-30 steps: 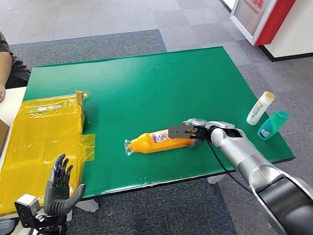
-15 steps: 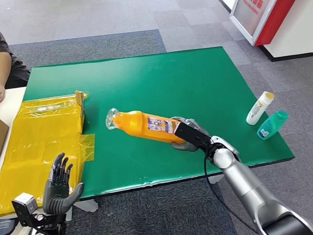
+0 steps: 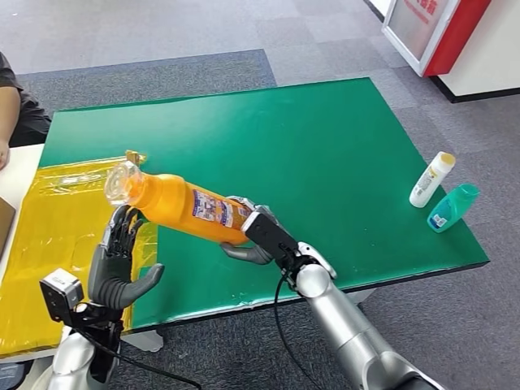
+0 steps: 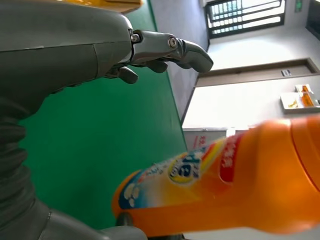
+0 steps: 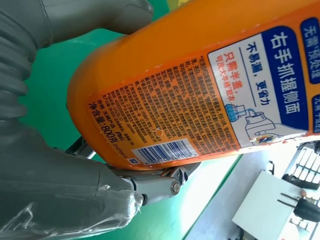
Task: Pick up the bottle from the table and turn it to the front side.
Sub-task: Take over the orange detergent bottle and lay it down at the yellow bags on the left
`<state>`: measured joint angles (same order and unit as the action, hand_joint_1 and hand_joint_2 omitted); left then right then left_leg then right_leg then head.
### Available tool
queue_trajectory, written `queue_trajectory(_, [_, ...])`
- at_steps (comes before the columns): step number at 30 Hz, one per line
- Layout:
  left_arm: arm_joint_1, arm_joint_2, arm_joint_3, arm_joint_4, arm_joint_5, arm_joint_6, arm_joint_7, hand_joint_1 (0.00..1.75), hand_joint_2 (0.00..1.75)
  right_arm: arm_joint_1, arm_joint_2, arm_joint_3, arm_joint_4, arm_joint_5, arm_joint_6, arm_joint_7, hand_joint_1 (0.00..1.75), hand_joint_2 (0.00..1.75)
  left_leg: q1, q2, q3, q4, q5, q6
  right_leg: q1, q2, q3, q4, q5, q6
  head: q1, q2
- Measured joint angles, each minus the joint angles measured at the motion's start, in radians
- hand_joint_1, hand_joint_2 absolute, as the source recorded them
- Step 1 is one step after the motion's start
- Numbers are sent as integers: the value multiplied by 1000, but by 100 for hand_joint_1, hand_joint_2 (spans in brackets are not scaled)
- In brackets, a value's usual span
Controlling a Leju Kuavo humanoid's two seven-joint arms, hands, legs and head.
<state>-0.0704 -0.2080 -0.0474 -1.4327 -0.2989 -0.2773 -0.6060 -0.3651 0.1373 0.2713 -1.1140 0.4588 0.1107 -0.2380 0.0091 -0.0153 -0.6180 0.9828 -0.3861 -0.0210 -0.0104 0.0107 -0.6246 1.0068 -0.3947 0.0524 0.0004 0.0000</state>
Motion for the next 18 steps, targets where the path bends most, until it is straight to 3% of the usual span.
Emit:
queue_trajectory(8, [-56,20,-90,-44,-33,48,30,0,175,-14,64,-7,73,22,-6,-19,175,175,0,0,0,0,0,0,0,0,0,0,0,0,0,0])
queue_trajectory(18, [-59,12,-102,-90,-60,120,48,0,175,22,76,-7,86,18,0,-34,175,175,0,0,0,0,0,0,0,0,0,0,0,0,0,0])
